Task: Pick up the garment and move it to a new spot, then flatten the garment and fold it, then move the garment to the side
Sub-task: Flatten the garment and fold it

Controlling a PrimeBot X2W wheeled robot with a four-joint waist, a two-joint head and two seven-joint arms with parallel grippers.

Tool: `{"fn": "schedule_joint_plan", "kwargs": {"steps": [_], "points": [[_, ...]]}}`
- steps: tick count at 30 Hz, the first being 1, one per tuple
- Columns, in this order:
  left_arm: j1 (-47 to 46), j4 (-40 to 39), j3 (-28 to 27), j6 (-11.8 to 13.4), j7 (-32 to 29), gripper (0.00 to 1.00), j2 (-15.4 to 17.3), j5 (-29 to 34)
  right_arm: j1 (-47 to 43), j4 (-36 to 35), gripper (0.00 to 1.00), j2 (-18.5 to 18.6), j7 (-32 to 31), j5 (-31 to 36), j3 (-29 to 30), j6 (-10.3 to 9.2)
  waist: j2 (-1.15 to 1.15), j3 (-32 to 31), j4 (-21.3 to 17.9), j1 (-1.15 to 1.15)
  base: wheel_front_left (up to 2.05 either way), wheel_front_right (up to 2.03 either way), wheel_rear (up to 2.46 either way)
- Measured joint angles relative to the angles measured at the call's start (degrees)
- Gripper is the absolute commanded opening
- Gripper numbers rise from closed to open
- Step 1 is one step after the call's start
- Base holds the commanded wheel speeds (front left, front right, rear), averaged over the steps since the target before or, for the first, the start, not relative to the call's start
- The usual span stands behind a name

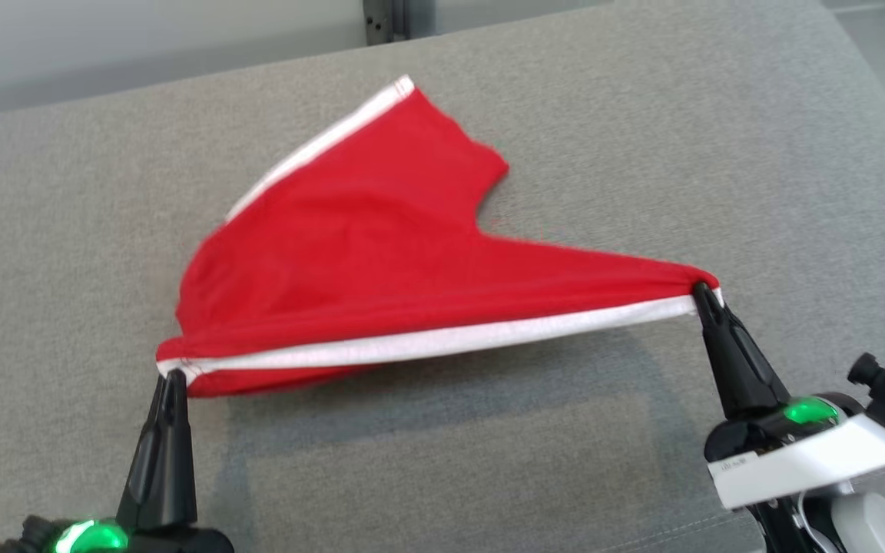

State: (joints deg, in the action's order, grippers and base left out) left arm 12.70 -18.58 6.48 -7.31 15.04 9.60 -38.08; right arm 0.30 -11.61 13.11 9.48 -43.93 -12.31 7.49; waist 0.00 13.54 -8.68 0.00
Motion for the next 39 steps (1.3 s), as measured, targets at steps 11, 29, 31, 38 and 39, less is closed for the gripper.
{"fn": "schedule_joint_plan", "kwargs": {"steps": [11, 29, 31, 38, 39], "points": [[3.66, 0.35, 2.75, -0.01, 0.09, 0.0, -1.42, 0.81, -5.39, -5.77, 0.0, -3.91, -9.07, 3.88, 5.14, 0.0, 0.0, -1.88, -0.94, 0.0, 0.0, 0.0, 0.0], [-10.31, 18.58, 5.24, 1.11, -1.67, 0.0, -5.28, -4.23, 11.37, 11.43, 0.0, -5.36, -10.06, 9.06, 8.45, 0.0, 0.0, 2.23, 7.76, 0.0, 0.0, 0.0, 0.0], [-13.15, 21.12, 5.39, 1.92, -2.0, 0.0, -5.6, -4.83, 14.87, 14.39, 0.0, -5.02, -10.26, 9.45, 8.22, 0.0, 0.0, 3.07, 8.44, 0.0, 0.0, 0.0, 0.0], [-24.35, 29.66, 6.21, 4.38, -1.92, 0.0, -6.5, -7.59, 29.8, 27.03, 0.0, -2.85, -11.94, 11.37, 4.8, 0.0, 0.0, 7.16, 11.15, 0.0, 0.0, 0.0, 0.0], [-25.48, 30.43, 6.41, 4.56, -1.83, 0.0, -6.5, -7.7, 31.53, 28.47, 0.0, -2.67, -12.17, 11.6, 4.12, 0.0, 0.0, 7.7, 11.47, 0.0, 0.0, 0.0, 0.0]]}}
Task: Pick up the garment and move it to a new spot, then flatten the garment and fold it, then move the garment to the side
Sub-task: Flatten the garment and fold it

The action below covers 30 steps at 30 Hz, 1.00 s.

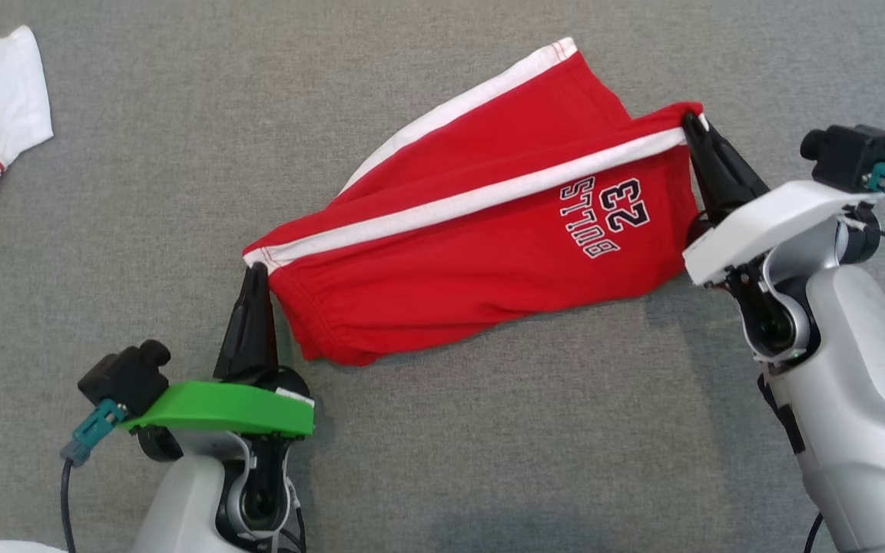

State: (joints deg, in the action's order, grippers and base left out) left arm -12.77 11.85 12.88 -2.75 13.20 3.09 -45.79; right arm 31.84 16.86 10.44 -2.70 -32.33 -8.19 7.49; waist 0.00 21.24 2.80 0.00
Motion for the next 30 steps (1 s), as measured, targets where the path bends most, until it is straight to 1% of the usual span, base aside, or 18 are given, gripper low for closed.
{"fn": "schedule_joint_plan", "kwargs": {"steps": [4, 9, 19, 20, 21, 25, 26, 27, 28, 29, 30], "points": [[-3.8, 2.92, 0.62, 0.73, 0.3, 0.0, -0.13, -0.64, 6.64, 5.99, 0.0, 0.7, -0.3, 0.23, -2.25, 0.0, 0.0, 2.09, 1.33, 0.0, 0.0, 0.0, 0.0], [-6.34, 5.61, 1.31, 0.76, 0.87, 0.0, -0.16, -1.03, 13.85, 13.84, 0.0, 0.58, 0.04, 0.25, -5.87, 0.0, 0.0, 3.93, 3.12, 0.0, 0.0, 0.0, 0.0], [-8.32, 7.9, 5.17, 1.04, 1.51, 0.0, -0.22, -3.37, 23.93, 28.24, 0.0, 0.62, 3.18, 0.36, -10.09, 0.0, 0.0, 4.33, 5.99, 0.0, 0.0, 0.0, 0.0], [-8.39, 7.92, 5.65, 1.24, 1.56, 0.13, -0.23, -3.46, 24.78, 29.64, 0.0, 0.58, 3.74, 0.34, -10.31, 0.0, 0.0, 4.27, 6.2, 0.0, 0.0, 0.0, 0.0], [-8.44, 7.92, 5.92, 1.26, 1.57, 0.35, -0.23, -3.46, 25.52, 30.87, 0.0, 0.52, 4.05, 0.34, -10.57, 0.0, 0.0, 4.21, 6.39, 0.0, 0.0, 0.0, 0.0], [-8.46, 7.59, 6.78, 1.52, 1.65, 0.51, -0.24, -3.63, 27.95, 36.02, 0.0, 0.25, 5.53, 0.33, -11.45, 0.0, 0.0, 3.99, 7.18, 0.0, 0.0, 0.0, 0.0], [-8.46, 7.4, 7.01, 1.54, 1.76, 0.61, -0.24, -3.63, 28.56, 37.21, 0.0, 0.24, 5.99, 0.32, -11.57, 0.0, 0.0, 3.94, 7.42, 0.0, 0.0, 0.0, 0.0], [-8.46, 7.2, 7.16, 1.56, 1.76, 0.78, -0.24, -3.59, 29.15, 38.24, 0.0, 0.21, 6.43, 0.26, -11.7, 0.0, 0.0, 3.9, 7.67, 0.0, 0.0, 0.0, 0.0], [-8.45, 6.87, 7.37, 1.54, 1.77, 0.84, -0.25, -3.48, 29.75, 39.27, 0.01, 0.16, 6.97, 0.14, -11.69, 0.0, 0.0, 3.85, 7.92, 0.0, 0.0, 0.0, 0.0], [-8.42, 6.44, 7.5, 1.49, 1.79, 1.0, -0.25, -3.22, 30.26, 40.07, 0.29, 0.12, 7.88, 0.13, -11.83, 0.0, 0.0, 3.8, 8.21, 0.0, 0.0, 0.0, 0.0], [-8.35, 5.91, 7.5, 1.48, 1.82, 1.0, -0.26, -2.87, 30.72, 40.72, 0.47, 0.08, 8.42, -0.04, -12.09, 0.0, 0.0, 3.75, 8.46, 0.0, 0.0, 0.0, 0.0]]}}
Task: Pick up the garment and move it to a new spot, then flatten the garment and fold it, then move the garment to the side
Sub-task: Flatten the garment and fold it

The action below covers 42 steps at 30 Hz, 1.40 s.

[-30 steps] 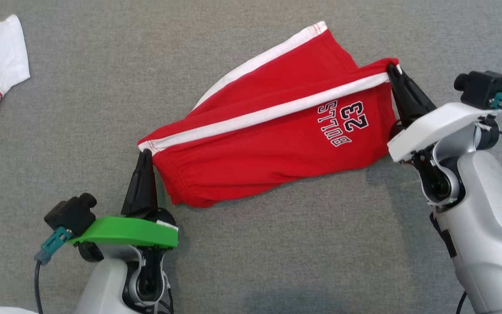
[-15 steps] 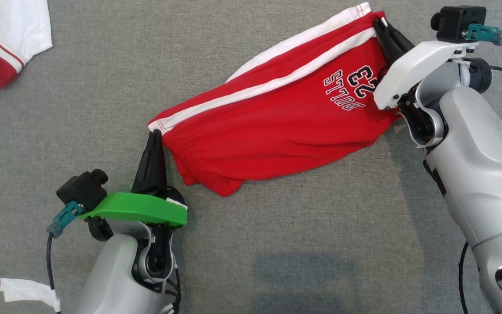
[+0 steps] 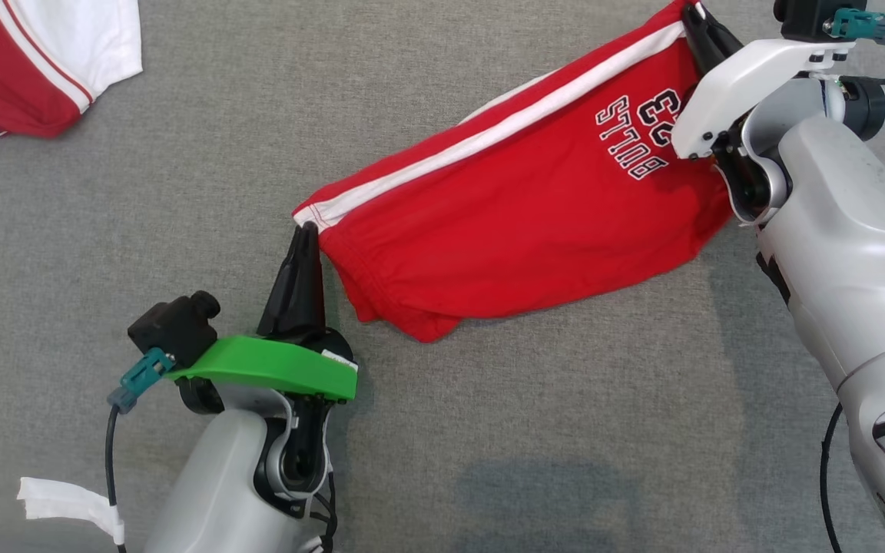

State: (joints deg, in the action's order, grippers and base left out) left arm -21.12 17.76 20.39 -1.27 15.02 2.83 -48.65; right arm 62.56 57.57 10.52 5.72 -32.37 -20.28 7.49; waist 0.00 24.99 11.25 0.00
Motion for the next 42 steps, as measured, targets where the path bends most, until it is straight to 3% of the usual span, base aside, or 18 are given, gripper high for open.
{"fn": "schedule_joint_plan", "kwargs": {"steps": [1, 8, 15, 24, 37, 38, 39, 40, 41, 42], "points": [[0.12, -0.8, -0.04, -0.12, 0.01, 1.0, 0.0, 0.47, 0.34, 0.35, 1.0, -0.12, 0.71, -0.42, -0.25, 0.0, 0.0, -0.06, 0.23, 0.0, 0.0, 0.0, 0.0], [3.79, -7.39, -1.86, -0.51, 0.11, 1.0, 0.0, 7.99, 1.37, 1.92, 1.0, 0.46, 4.57, -2.82, -3.16, 0.0, 0.0, -1.22, 0.59, 0.0, 0.0, 0.0, 0.0], [9.25, -12.59, -5.17, -0.67, 0.11, 1.0, 0.0, 14.23, -0.12, 1.7, 1.0, 3.98, 4.44, -3.79, -8.95, 0.0, 0.0, -3.4, -0.42, 0.0, 0.0, 0.0, 0.0], [15.25, -15.78, -8.92, 0.45, 0.11, 1.0, 0.0, 15.73, -6.12, 2.41, 1.0, 7.98, -3.26, -8.69, -14.22, 0.0, 0.0, -7.03, -0.94, 0.0, 0.0, 0.0, 0.0], [16.94, -16.72, -9.37, 0.93, 0.11, 1.0, 0.0, 15.08, -9.47, 4.8, 1.0, 8.09, -7.0, -14.55, -15.52, 0.0, 0.0, -7.3, 1.73, 0.0, 0.0, 0.0, 0.0], [16.94, -16.72, -9.44, 0.93, 0.11, 1.0, 0.0, 15.08, -9.45, 4.79, 0.78, 7.99, -7.17, -14.71, -15.73, -0.01, 0.0, -7.23, 1.8, 0.0, 0.0, 0.0, 0.0], [16.94, -16.75, -9.5, 0.93, 0.11, 1.0, 0.0, 15.08, -9.43, 4.72, 0.32, 7.89, -7.17, -15.03, -15.95, -0.01, 0.0, -7.17, 1.83, 0.0, 0.0, 0.0, 0.0], [16.94, -16.79, -9.61, 0.96, 0.11, 1.0, 0.0, 15.08, -9.43, 4.65, 0.12, 7.79, -7.17, -15.12, -16.18, -0.01, 0.0, -7.16, 1.78, 0.0, 0.0, 0.0, 0.0], [16.94, -16.8, -9.94, 1.01, 0.11, 1.0, 0.0, 15.23, -9.44, 4.33, 0.0, 7.64, -7.13, -15.39, -16.81, -0.01, 0.0, -7.23, 1.49, 0.0, 0.0, 0.0, 0.0], [16.94, -16.81, -10.12, 1.01, 0.11, 1.0, 0.01, 15.5, -9.46, 4.13, 0.0, 7.53, -6.73, -15.61, -17.0, 0.0, 0.0, -7.31, 1.25, 0.0, 0.0, 0.0, 0.0]]}}
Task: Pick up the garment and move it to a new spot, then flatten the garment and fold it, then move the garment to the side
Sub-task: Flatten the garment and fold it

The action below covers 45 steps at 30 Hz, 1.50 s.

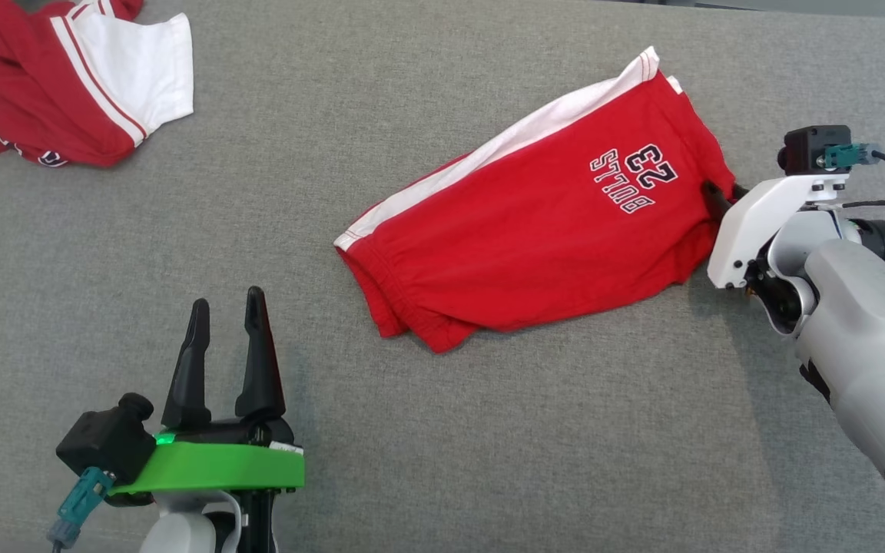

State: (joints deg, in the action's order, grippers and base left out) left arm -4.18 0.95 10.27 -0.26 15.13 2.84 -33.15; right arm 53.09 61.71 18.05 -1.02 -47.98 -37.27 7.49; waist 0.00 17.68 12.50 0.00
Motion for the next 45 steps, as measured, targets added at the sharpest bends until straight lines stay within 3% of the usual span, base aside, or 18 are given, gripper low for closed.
{"fn": "schedule_joint_plan", "kwargs": {"steps": [8, 17, 29, 37, 45], "points": [[0.01, 0.63, -0.22, -0.76, 0.01, 1.0, 0.0, 1.82, -2.95, -4.05, 0.0, -0.07, 5.24, -4.49, 0.54, 0.01, 0.0, -1.04, -3.06, 0.0, 0.0, 0.0, 0.0], [0.06, 2.35, 0.42, -2.02, 0.01, 1.0, -0.01, 4.34, -11.89, -10.05, 0.0, 2.66, 12.4, -11.29, 3.35, 0.02, 0.0, -2.48, -8.49, 0.0, 0.0, 0.0, 0.0], [0.03, 4.47, -0.63, -2.59, 0.02, 1.0, 0.14, 5.93, -19.29, -13.57, 0.0, 3.86, 15.68, -14.38, 7.64, 0.01, 0.0, -3.78, -15.56, 0.0, 0.0, 0.0, 0.0], [0.05, 5.44, -0.16, -2.87, 0.02, 1.0, 0.12, 6.59, -20.4, -14.59, 0.0, 3.81, 16.0, -13.45, 9.61, 0.01, 0.0, -5.45, -15.95, 0.0, 0.0, 0.0, 0.0], [0.76, 6.08, 0.54, -3.07, 0.02, 1.0, 0.08, 5.69, -19.67, -21.18, 0.0, 2.72, 16.01, -9.14, 9.38, 0.0, 0.0, -7.34, -13.57, 0.0, 0.0, 0.0, 0.0]]}}
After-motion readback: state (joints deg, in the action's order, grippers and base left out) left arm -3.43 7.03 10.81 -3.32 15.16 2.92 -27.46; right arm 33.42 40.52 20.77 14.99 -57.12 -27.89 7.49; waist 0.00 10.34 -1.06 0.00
